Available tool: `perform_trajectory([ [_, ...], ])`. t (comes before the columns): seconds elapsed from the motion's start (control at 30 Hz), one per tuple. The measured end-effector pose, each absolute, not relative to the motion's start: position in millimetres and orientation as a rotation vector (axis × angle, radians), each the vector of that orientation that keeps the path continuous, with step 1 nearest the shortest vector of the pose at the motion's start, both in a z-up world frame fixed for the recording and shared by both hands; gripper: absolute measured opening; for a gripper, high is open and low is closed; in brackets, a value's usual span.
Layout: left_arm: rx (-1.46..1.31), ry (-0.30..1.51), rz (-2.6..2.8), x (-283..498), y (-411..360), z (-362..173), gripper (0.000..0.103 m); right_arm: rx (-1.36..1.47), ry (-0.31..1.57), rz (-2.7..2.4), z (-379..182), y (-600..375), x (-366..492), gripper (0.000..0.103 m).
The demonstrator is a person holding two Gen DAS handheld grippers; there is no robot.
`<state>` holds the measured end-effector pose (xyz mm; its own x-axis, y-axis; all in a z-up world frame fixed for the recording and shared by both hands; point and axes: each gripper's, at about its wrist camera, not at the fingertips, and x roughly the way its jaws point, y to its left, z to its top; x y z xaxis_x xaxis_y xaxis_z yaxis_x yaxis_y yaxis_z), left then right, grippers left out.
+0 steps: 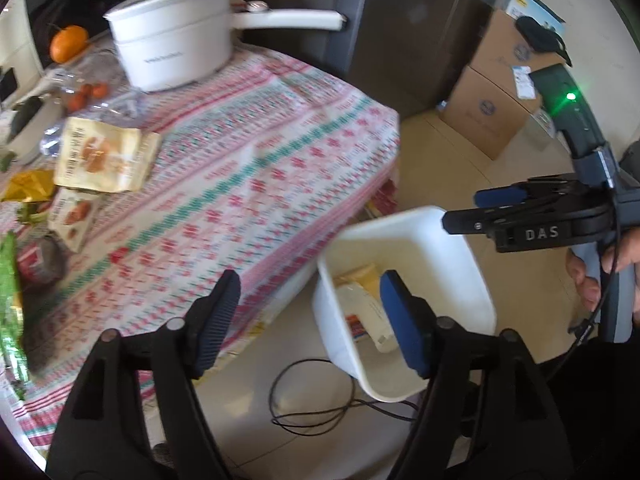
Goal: Collect trash
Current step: 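Grasp the red can with the right gripper while the left grasps the green snack bag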
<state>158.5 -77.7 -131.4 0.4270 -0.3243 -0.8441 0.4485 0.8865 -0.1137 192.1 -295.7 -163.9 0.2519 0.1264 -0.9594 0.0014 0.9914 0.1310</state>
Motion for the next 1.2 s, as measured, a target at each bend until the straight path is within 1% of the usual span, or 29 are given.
perform_trajectory([
  [0.2, 0.117, 0.977, -0.373, 166.4, -48.4, -119.6, 0.081, 0.062, 1.2, 0.104, -136.8, -271.1, 202.3, 0.072],
  [0.37, 0.111, 0.948, -0.292, 171.4, -26.4, -112.8, 0.082, 0.029, 1.103, 0.12, -116.8, -247.8, 208.4, 0.073],
  [0.43, 0.113, 0.936, -0.255, 173.8, -17.2, -111.0, 0.083, 0.016, 1.062, 0.12, -109.3, -238.5, 210.1, 0.077],
  [0.47, 0.112, 0.931, -0.24, 174.9, -13.3, -110.1, 0.083, 0.009, 1.037, 0.115, -105.7, -233.4, 211.3, 0.083],
  [0.6, 0.107, 0.9, -0.181, 177.3, 5.7, -104.1, 0.083, -0.018, 0.956, 0.112, -94.2, -214.4, 215.9, 0.084],
  [0.77, 0.104, 0.89, -0.121, 180.9, 26.7, -100.1, 0.084, -0.043, 0.927, 0.119, -92.3, -193.2, 223.9, 0.085],
  [0.93, 0.095, 0.906, -0.022, 188.8, 58.4, -101.6, 0.084, -0.044, 0.938, 0.144, -98.9, -173.5, 230.4, 0.085],
  [1.2, 0.08, 1.005, 0.204, 214.9, 140.0, -121.9, 0.084, -0.039, 0.982, 0.171, -115.3, -147.1, 243.5, 0.085],
])
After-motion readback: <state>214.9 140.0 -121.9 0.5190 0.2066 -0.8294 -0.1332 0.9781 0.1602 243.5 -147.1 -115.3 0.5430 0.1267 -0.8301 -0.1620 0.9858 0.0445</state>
